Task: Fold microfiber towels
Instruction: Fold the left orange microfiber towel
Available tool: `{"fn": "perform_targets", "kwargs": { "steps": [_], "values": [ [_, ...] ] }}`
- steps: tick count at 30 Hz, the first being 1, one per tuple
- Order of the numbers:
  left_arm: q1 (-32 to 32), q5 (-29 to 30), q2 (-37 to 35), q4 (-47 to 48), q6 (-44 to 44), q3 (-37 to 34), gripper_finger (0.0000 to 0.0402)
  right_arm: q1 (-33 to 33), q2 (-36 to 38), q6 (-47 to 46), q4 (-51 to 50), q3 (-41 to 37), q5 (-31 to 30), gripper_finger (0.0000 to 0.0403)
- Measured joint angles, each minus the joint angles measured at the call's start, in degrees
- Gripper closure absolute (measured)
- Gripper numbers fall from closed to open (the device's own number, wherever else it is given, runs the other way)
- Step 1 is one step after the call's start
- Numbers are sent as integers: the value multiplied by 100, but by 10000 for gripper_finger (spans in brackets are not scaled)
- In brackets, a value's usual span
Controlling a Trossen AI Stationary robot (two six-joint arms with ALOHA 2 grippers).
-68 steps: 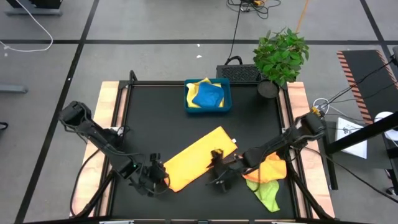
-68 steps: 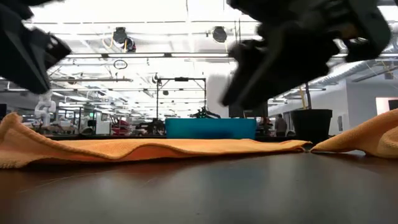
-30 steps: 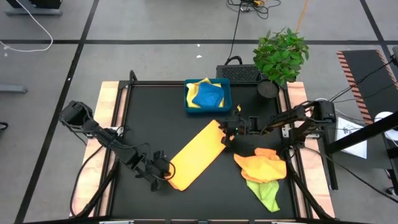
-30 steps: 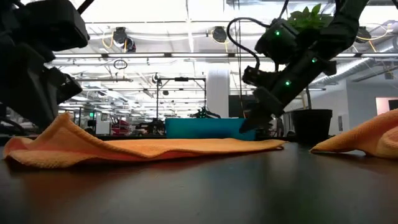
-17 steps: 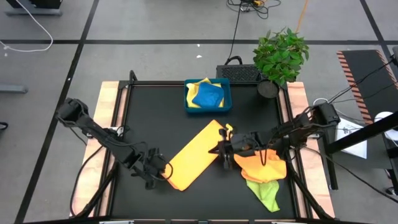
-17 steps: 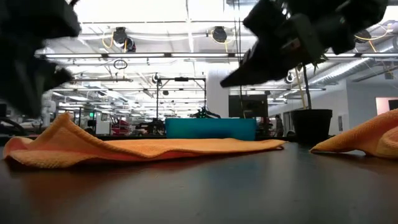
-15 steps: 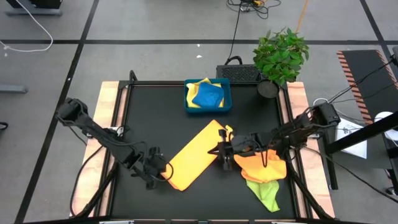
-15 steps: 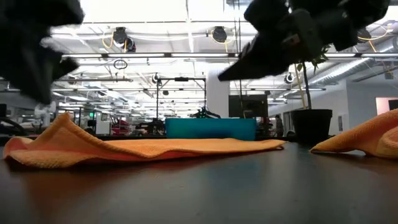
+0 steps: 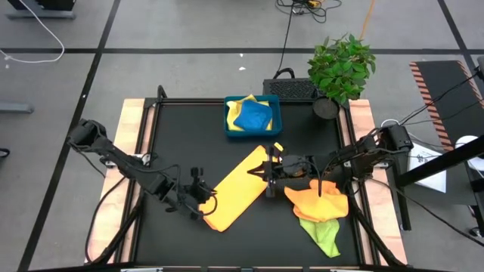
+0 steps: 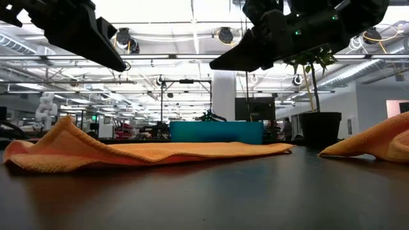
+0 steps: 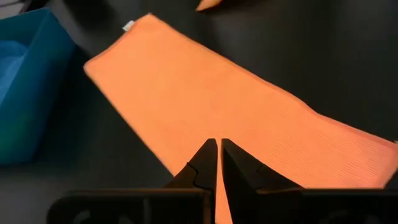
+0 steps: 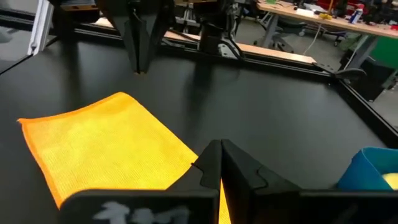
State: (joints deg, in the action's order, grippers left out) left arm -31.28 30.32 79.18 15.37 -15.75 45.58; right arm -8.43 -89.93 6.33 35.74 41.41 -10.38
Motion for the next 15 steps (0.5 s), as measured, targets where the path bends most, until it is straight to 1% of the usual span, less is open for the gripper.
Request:
{"fn": "perform_targets", "kwargs": {
  "steps": [3, 9, 15],
  "values": [
    [93, -115, 0, -101, 240, -2, 376, -20, 0, 53, -29, 0, 15, 403],
    [269, -122, 0, -355, 384, -4, 376, -28, 0, 72, -32, 0, 113, 403],
    [477, -122, 0, -834, 818, -4, 376, -12, 0, 252, 89, 0, 158, 403]
  ]
}}
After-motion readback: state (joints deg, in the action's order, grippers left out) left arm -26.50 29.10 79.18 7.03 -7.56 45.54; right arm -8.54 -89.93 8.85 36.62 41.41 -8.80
